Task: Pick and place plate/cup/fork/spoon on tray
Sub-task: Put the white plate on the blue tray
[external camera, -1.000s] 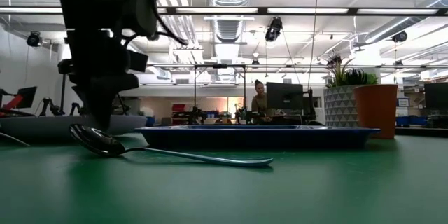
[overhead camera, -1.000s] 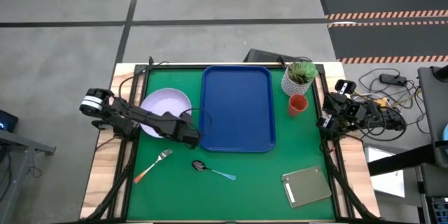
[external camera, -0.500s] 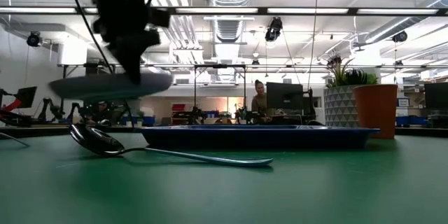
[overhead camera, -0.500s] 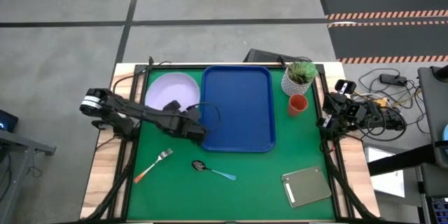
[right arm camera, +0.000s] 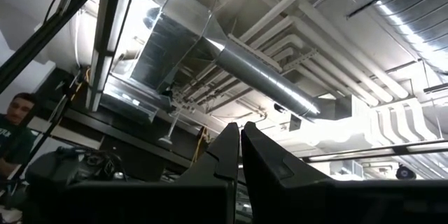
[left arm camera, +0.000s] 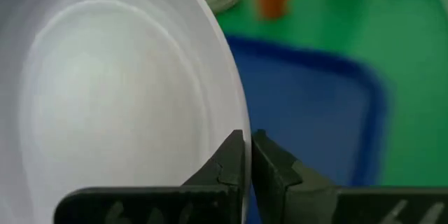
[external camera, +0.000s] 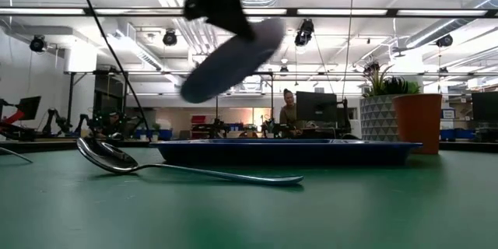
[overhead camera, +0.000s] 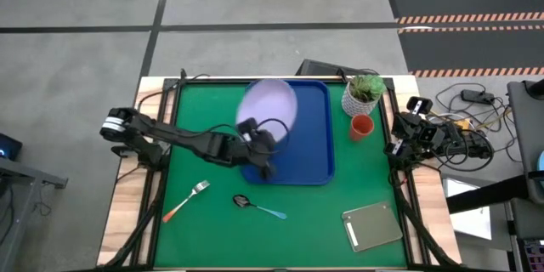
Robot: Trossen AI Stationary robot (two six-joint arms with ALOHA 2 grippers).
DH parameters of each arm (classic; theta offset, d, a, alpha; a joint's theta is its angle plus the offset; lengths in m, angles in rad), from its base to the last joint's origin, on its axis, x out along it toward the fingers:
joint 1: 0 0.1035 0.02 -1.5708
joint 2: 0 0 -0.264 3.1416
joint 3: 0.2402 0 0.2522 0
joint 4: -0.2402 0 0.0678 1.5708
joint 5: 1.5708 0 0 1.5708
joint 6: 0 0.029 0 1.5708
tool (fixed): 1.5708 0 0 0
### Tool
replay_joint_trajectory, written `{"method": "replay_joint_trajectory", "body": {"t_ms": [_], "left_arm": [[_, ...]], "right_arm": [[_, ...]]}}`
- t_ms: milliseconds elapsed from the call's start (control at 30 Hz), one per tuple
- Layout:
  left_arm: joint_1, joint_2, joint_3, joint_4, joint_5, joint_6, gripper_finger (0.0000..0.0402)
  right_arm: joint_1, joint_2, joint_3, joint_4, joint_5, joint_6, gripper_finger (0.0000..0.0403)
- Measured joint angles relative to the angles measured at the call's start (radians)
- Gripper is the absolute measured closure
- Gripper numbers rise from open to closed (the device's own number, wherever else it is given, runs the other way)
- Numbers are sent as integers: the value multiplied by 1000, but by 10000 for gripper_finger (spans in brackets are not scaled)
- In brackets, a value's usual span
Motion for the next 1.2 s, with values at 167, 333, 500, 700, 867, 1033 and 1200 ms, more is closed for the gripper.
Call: {"method": "replay_joint_trajectory", "body": {"t_ms": [167,333,500,700,867,1033,1200], "left_arm": [[-7,74,-2,144,174,185,401],[-7,151,-2,126,203,207,401],[-6,207,-2,122,249,206,401],[-6,221,-2,123,252,205,402],[-6,221,-2,122,251,178,402],[-6,221,-8,122,277,126,401],[-6,221,-24,108,281,86,401]], "right_arm": [[0,0,0,0,0,0,394],[0,0,0,0,0,-12,394],[0,0,0,1,0,-23,394],[0,0,0,1,0,-23,394],[0,0,0,1,0,-25,394],[0,0,0,1,0,-26,394],[0,0,0,1,0,-26,394]]}}
